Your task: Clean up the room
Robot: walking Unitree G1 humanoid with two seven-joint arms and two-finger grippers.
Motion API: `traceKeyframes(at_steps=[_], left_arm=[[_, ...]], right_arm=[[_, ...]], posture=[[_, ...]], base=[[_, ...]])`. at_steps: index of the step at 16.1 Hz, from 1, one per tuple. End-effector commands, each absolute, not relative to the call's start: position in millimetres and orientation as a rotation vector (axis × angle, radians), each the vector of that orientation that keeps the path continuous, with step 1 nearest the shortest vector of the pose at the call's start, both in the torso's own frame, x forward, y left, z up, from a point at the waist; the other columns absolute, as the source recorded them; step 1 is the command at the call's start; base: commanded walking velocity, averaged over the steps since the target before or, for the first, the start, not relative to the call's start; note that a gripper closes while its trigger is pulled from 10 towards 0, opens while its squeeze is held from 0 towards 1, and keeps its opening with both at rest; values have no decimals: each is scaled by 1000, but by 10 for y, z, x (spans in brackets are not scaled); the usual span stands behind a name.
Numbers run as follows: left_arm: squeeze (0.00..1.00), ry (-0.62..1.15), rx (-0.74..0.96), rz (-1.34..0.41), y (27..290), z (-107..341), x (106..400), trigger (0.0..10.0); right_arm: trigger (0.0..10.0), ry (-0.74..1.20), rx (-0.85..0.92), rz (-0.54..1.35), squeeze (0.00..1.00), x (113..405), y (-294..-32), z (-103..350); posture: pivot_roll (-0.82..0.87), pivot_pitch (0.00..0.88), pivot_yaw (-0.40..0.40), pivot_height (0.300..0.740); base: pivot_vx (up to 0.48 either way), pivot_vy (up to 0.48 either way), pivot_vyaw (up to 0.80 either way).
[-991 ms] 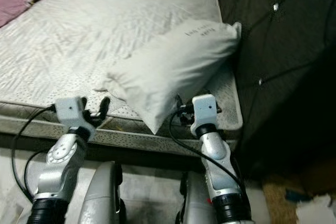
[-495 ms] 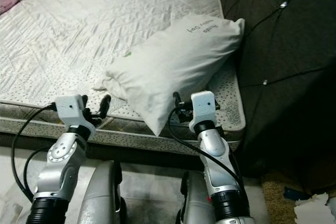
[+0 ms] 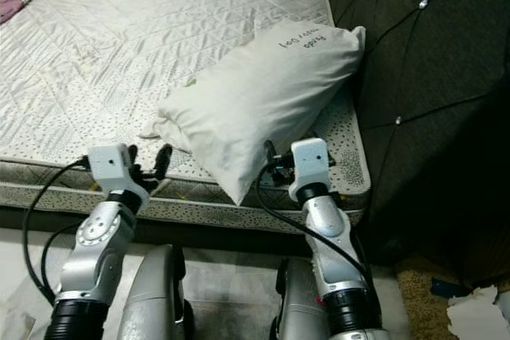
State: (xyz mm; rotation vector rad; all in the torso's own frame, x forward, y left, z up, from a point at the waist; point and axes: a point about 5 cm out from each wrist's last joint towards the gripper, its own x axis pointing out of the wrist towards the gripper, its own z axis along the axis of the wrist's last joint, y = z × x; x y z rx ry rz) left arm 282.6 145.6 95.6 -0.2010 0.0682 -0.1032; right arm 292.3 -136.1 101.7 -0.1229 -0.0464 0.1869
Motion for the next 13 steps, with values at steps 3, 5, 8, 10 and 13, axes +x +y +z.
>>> traceKeyframes(at_steps=[3,5,8,10,13], left_arm=[[0,54,-185,-102,1491,992,2840,10000],[0,41,-191,-110,1486,1006,2836,10000],[0,32,-197,-116,1487,1017,2833,10000],[0,32,-200,-122,1485,1019,2833,10000],[0,35,-201,-128,1479,1013,2833,10000]], right_arm=[[10000,-41,-116,190,0,2945,-1335,1022],[10000,-40,-118,192,0,2947,-1333,1022],[10000,-39,-120,196,0,2947,-1326,1021],[10000,-39,-120,195,0,2947,-1322,1021],[10000,-38,-121,195,0,2947,-1321,1018]], posture=[[30,92,-15,592],[30,92,-16,592],[30,92,-13,592],[28,94,-12,592],[28,93,-12,592]], base=[[0,0,0],[0,0,0],[205,0,0],[352,0,0],[349,0,0]])
